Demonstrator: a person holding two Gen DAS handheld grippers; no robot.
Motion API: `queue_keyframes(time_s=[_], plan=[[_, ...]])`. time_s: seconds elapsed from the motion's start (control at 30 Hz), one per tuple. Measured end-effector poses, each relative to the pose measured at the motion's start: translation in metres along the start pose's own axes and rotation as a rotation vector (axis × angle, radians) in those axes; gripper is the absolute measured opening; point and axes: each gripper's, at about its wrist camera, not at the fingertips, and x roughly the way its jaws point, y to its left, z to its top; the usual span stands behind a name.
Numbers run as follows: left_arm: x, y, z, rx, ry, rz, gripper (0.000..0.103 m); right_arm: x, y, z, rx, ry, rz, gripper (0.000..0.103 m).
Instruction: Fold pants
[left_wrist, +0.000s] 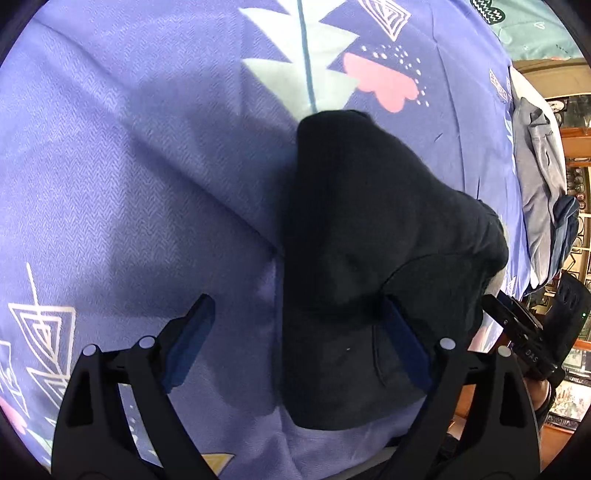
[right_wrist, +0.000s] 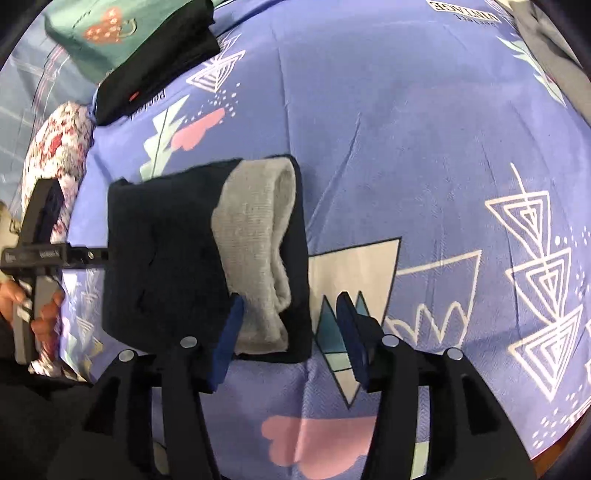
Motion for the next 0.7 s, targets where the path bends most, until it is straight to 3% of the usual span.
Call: queue_keyframes(time_s=[0.17,0.4,0.53,0.7], plan=[[-0.008,-0.005,-0.004,0.026,0.001,-0.075,0.091,-0.014,-0.008,0.006,0.084,-0.047,0.179,0.057],[0.008,-0.005,-0.013,0.011,0.052,-0.1,0.091,0.006,-0.02,0.006,0.142,0.006,0.169,0.06],[0.019,-0.006,-0.014,-0.015,0.086,-0.146,0.091,0.014,-0.03,0.007,0.201,0.002,0.251,0.062],[0.021,-0.01,-0.01,0.01,0.075,-0.173,0.091,0.02,-0.034,0.013,0.243,-0.02,0.308,0.07]])
